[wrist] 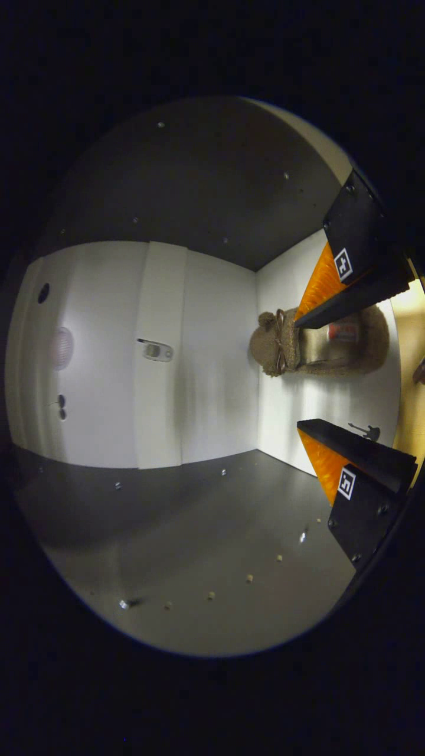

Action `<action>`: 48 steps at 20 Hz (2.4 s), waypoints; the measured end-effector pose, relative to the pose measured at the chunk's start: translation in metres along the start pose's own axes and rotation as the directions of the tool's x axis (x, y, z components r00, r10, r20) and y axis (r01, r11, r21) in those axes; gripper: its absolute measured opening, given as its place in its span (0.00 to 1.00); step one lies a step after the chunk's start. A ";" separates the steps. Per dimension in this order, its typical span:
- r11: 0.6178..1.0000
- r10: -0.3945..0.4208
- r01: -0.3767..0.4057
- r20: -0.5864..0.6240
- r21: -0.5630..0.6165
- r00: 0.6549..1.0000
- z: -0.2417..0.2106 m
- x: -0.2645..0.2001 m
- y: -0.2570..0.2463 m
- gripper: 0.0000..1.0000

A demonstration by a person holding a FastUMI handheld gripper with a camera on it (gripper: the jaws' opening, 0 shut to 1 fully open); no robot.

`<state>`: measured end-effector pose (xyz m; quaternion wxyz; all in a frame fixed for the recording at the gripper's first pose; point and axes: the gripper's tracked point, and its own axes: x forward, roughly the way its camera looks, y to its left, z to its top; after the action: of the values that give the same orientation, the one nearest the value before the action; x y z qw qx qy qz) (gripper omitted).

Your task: Open the shoe cabinet door, grab the shoes and put them into the shoe cabinet, then close the shoe cabinet door.

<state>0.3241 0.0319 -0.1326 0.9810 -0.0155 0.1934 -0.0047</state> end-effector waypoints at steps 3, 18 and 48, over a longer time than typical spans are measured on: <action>1.000 0.008 -0.008 0.078 -0.002 0.997 0.021 -0.052 0.004 0.98; 0.999 -0.013 0.002 0.313 0.037 0.950 0.033 -0.309 -0.044 0.97; 0.984 -0.150 0.113 0.285 0.141 0.947 -0.051 -0.443 -0.356 0.98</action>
<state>-0.1062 -0.3182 -0.0004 0.9954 0.0316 0.0430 -0.0797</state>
